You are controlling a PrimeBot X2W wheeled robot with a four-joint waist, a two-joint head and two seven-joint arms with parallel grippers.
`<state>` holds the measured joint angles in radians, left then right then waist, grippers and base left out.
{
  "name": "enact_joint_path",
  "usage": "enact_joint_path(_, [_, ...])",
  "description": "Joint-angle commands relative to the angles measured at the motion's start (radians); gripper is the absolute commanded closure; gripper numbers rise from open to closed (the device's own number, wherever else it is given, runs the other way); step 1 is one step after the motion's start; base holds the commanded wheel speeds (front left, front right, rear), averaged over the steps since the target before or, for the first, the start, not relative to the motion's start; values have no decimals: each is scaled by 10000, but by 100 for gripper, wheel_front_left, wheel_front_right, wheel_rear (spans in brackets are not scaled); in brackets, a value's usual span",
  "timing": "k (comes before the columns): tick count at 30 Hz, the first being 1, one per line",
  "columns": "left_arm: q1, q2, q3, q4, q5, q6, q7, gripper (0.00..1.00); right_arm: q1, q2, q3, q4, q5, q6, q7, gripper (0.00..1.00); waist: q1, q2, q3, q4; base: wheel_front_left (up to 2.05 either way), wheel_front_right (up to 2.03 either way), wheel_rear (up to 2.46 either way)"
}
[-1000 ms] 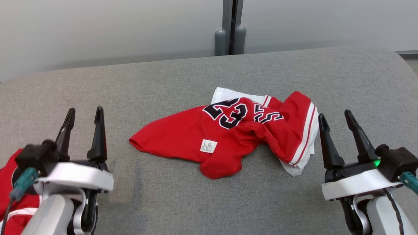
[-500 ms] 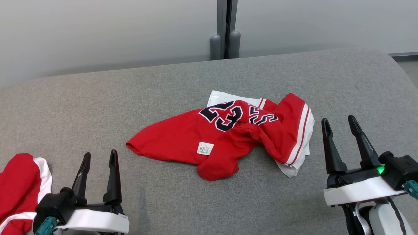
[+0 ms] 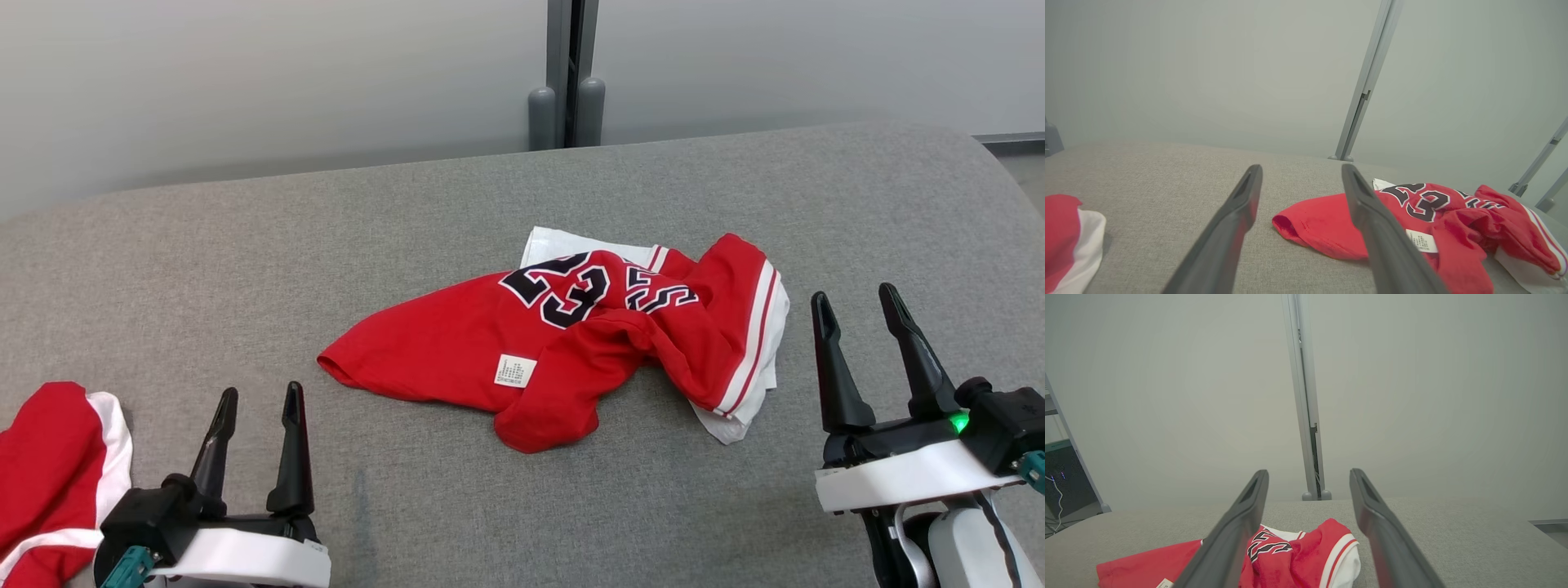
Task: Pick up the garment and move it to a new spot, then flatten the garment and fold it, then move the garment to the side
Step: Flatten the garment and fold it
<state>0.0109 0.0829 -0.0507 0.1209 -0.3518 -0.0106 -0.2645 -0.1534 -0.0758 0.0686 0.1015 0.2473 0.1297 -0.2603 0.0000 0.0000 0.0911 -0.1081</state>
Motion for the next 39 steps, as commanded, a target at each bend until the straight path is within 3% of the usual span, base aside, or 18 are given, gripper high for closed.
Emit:
enact_joint_path(1, [-169,13,32,63,60,-79,-15,0,42,-74,-38,-16,-7,20,-60,0,0,0,7,-12,0,0,0])
enact_joint_path(12, [-310,-125,-106,693,-49,-494,134,0,-186,-108,-78,108,45,20,-60,0,0,0,57,-92,0,0,0])
enact_joint_path(22, [-768,-119,-1095,1469,-985,-1041,1974,0,-271,-147,-6,186,83,20,-60,0,0,0,113,-323,0,0,0])
enact_joint_path(28, [-1213,-178,-1597,2033,-2040,-1150,3185,0,-425,-162,45,214,97,20,-60,0,0,0,168,-573,0,0,0])
enact_joint_path(39, [-2598,-299,-1234,3928,-5499,-984,5422,0,-659,-62,-21,180,119,20,-60,0,0,0,527,-1395,0,0,0])
